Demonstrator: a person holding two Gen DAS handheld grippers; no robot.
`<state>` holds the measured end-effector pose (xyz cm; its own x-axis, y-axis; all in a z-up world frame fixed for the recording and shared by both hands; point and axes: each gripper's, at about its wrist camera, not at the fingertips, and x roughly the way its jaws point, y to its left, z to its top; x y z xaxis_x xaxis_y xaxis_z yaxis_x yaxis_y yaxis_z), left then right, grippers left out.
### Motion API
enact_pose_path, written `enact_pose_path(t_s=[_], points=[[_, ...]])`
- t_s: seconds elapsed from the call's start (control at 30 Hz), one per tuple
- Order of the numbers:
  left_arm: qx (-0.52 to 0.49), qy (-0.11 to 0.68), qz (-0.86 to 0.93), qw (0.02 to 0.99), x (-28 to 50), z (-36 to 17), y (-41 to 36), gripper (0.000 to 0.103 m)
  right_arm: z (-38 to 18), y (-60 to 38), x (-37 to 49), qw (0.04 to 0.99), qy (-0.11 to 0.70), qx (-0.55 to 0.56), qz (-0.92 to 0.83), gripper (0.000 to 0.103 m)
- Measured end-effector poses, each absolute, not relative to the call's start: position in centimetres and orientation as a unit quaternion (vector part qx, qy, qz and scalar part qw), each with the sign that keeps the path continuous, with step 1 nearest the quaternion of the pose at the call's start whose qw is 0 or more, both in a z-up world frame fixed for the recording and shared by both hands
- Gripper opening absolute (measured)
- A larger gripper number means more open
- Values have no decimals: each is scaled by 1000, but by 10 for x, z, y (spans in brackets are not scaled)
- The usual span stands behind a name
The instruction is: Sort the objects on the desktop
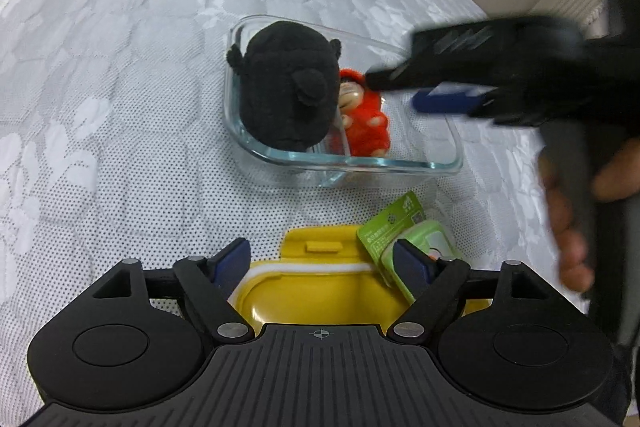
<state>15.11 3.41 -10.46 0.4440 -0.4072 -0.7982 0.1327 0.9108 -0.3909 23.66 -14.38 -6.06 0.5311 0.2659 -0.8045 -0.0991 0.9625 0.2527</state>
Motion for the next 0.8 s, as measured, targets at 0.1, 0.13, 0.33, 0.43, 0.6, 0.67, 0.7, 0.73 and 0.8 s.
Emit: enact_pose_path(t_s=[0.1,0.13,0.33,0.43,0.6,0.67,0.7,0.73,0.8], points=[[-136,503,-164,838,150,-105,33,87,-40,-139,226,890,436,75,115,49],[-135,503,-165,838,150,-105,32,87,-37,-133,223,890,431,68,130,41],[-130,510,-148,837,150,-109,34,84,-52,-81,225,884,429,30,186,32],[-128,516,-118,839,152,-112,42,83,-65,-64,233,892,418,-8,173,32],[-134,512,-147,836,153,-113,37,89,-69,-62,265,880,444,3,166,32],[-124,515,-151,835,153,-115,34,90,-72,-64,275,873,459,16,165,33],[-124,516,-152,834,153,-116,33,90,-73,-65,278,869,465,22,165,33],[-125,517,-152,833,153,-116,34,90,-73,-65,278,866,471,17,167,33],[-125,518,-153,832,152,-116,35,90,-72,-63,277,860,481,7,171,33]])
